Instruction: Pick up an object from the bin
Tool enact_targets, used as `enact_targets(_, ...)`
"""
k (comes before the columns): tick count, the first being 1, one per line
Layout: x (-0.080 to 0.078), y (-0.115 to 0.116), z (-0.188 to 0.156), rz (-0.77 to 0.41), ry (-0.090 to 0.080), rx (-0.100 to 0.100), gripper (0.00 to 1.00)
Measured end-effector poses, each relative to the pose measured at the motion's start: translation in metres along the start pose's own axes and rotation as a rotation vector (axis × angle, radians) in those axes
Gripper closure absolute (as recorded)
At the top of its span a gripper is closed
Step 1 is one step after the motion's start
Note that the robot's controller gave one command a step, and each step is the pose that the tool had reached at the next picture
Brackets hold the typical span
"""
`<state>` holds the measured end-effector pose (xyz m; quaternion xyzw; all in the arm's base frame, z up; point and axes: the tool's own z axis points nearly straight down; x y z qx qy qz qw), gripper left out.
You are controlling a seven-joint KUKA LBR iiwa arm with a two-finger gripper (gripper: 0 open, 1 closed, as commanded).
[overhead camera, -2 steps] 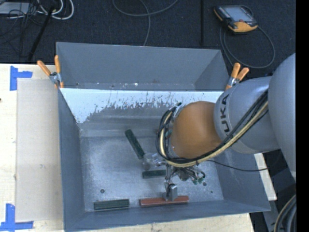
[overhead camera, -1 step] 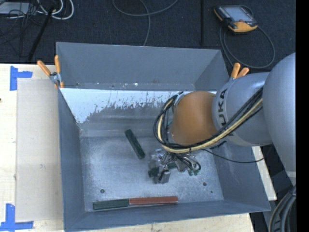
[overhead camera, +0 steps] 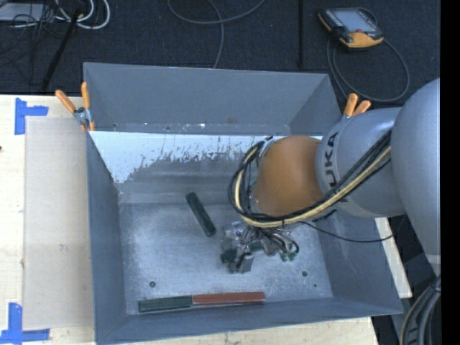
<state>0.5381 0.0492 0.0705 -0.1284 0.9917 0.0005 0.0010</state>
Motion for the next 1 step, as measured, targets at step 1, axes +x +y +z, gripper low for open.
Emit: enact_targets(1,0.0081,0.0091,-0.2032,-0.002,-0.005,0.002,1.0)
